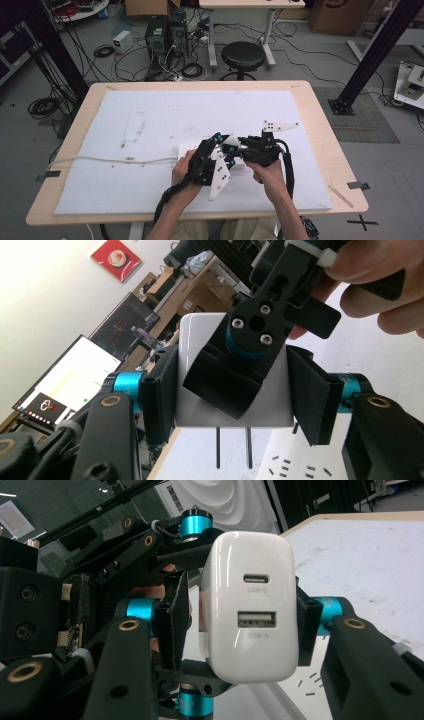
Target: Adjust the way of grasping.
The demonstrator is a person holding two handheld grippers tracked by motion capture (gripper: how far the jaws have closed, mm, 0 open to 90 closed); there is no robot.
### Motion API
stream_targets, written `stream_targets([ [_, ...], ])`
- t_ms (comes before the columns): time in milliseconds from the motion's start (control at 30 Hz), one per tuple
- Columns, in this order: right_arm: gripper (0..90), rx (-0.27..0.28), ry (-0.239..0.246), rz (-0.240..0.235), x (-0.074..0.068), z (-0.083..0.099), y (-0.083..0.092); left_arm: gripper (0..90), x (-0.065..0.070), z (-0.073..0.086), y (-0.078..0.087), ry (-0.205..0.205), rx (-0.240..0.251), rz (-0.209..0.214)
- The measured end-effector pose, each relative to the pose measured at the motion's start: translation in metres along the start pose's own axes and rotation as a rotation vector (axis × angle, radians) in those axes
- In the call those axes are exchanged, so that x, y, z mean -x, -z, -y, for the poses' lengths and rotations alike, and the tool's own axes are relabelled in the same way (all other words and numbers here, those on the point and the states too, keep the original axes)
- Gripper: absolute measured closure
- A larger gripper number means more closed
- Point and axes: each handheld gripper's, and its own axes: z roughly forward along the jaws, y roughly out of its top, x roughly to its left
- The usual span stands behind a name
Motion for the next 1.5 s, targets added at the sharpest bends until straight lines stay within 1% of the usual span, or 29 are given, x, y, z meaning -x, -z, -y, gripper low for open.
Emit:
stream_targets([
  [67, 53.8, 0.007, 0.003, -0.001, 0.0006, 0.0007, -0.0003, 42.3, 0.0003, 0.0001, 0.0, 0.0, 0.0, 0.003],
  [267, 55.3, 0.006, -0.008, -0.005, 0.0014, 0.002, 0.0001, 42.3, 0.0001, 0.0, 0.0, -0.005, 0.0, 0.003],
  [333, 55.9, 0.006, -0.007, -0.002, 0.0015, 0.0021, 0.0001, 42.4, 0.0005, 0.0001, 0.0, 0.001, 0.002, 0.005],
  [367, 58.0, 0.009, -0.006, -0.004, 0.002, 0.0024, 0.0006, 42.3, 0.0002, 0.0001, 0.0, -0.003, 0.003, 0.006],
  [433, 59.1, 0.01, -0.013, -0.005, 0.0022, 0.003, 0.0011, 42.3, 0.0004, 0.0002, -0.0002, 0.0, 0.001, 0.008],
  [500, 59.8, 0.007, -0.011, 0.0, 0.0023, 0.0031, 0.0009, 42.3, 0.0001, 0.0, -0.0004, -0.006, 0.002, 0.009],
  [667, 60.5, 0.004, -0.013, -0.002, 0.0024, 0.0031, 0.0005, 42.3, 0.0007, -0.0005, -0.0006, -0.003, 0.005, 0.012],
  [700, 62.6, 0.002, -0.006, -0.002, 0.0025, 0.0034, -0.0007, 42.4, 0.0005, -0.0003, -0.0006, -0.005, 0.004, 0.009],
  [833, 62.6, 0.002, -0.009, 0.001, 0.0025, 0.0034, -0.0014, 42.4, -0.0002, -0.0001, -0.0007, -0.008, 0.002, 0.009],
  [1000, 62.8, -0.005, 0.0, 0.006, 0.0025, 0.0034, -0.0016, 42.4, 0.0007, 0.0005, -0.001, -0.003, 0.002, 0.011],
  [1167, 62.9, -0.003, 0.002, 0.011, 0.0022, 0.0035, -0.0015, 42.3, 0.0004, 0.0003, -0.0011, -0.007, 0.001, 0.012],
  [1267, 63.0, -0.005, 0.003, 0.014, 0.0022, 0.0035, -0.0017, 42.3, 0.0007, 0.0006, -0.0011, -0.002, -0.002, 0.013],
  [1333, 63.0, -0.003, -0.001, 0.012, 0.0022, 0.0036, -0.0018, 42.3, 0.0005, 0.0005, -0.0009, 0.009, -0.001, 0.015],
  [1433, 63.0, -0.005, -0.002, 0.014, 0.0024, 0.0037, -0.0021, 42.2, -0.0003, 0.0011, -0.0009, 0.007, -0.002, 0.018],
  [1500, 63.0, -0.01, -0.006, 0.015, 0.002, 0.0037, -0.0021, 42.1, -0.0006, 0.0016, -0.0009, 0.02, -0.002, 0.024],
])
